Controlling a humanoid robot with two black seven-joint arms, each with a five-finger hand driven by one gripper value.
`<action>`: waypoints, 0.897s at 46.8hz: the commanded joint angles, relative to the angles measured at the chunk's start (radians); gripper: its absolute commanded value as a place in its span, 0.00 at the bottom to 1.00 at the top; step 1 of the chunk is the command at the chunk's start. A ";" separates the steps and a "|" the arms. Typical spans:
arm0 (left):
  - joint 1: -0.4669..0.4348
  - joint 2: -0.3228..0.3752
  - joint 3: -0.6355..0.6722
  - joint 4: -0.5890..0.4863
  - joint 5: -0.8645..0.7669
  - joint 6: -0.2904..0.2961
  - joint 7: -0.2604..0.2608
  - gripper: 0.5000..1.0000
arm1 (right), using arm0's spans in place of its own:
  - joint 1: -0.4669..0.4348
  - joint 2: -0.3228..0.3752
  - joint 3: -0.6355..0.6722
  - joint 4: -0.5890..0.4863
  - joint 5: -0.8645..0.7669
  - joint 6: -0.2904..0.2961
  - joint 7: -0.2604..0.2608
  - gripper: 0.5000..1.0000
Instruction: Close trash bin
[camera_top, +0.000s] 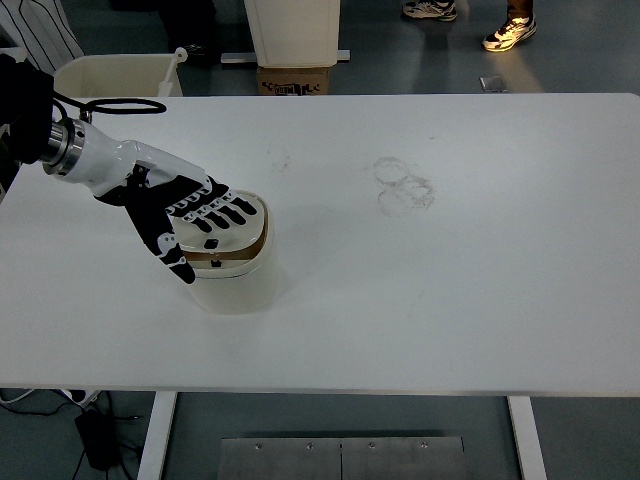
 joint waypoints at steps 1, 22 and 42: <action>0.006 -0.008 0.000 0.000 0.000 0.000 0.000 1.00 | 0.000 0.000 0.000 0.000 0.000 0.000 0.000 0.98; 0.026 -0.012 0.000 0.002 0.000 0.000 0.002 1.00 | 0.001 0.000 0.000 0.000 0.000 0.000 0.000 0.98; 0.028 -0.017 0.000 0.002 0.000 0.000 0.000 1.00 | 0.001 0.000 0.000 0.000 0.000 0.000 0.000 0.98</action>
